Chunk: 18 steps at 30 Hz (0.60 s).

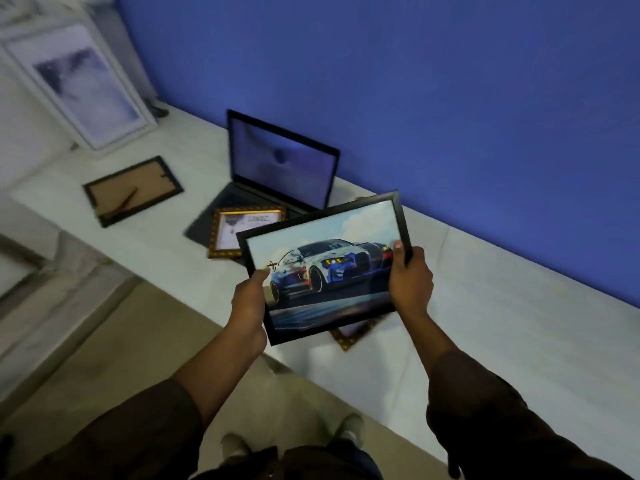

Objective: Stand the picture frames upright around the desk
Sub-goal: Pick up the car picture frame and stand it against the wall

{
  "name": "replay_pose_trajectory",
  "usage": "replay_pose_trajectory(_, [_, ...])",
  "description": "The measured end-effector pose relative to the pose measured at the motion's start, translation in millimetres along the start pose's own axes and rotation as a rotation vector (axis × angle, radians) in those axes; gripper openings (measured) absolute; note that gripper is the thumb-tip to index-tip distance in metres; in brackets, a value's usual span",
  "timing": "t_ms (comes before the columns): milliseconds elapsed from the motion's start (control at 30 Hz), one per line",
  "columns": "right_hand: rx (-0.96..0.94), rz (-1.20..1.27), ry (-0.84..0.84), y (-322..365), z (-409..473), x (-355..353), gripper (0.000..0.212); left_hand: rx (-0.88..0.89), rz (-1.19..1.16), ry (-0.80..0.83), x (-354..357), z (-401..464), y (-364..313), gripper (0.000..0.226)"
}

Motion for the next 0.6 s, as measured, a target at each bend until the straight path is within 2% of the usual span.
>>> replay_pose_trajectory(67, [-0.052, 0.026, 0.009, 33, -25, 29, 0.057, 0.051, 0.015, -0.023, -45, 4, -26, 0.028])
replay_pose_trajectory(233, [-0.132, 0.087, 0.07, 118, -82, 98, 0.053, 0.192, -0.013, -0.089, -165, 43, -82, 0.059])
replay_pose_trajectory(433, [-0.271, 0.156, 0.142, 189, -119, 148, 0.054, 0.443, 0.014, -0.119, -238, 3, -145, 0.038])
replay_pose_trajectory(600, [-0.358, 0.187, 0.17, 246, -112, 176, 0.052, 0.511, 0.031, -0.108, -285, 14, -188, 0.036])
Point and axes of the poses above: each hand's wrist, its own z-axis towards the middle knuckle, its own x-axis out of the palm, y = z × x, the point moved 1 cm from there along z, towards the middle knuckle, and after that the axes turned 7 degrees about -x, right-handed, at the moved point
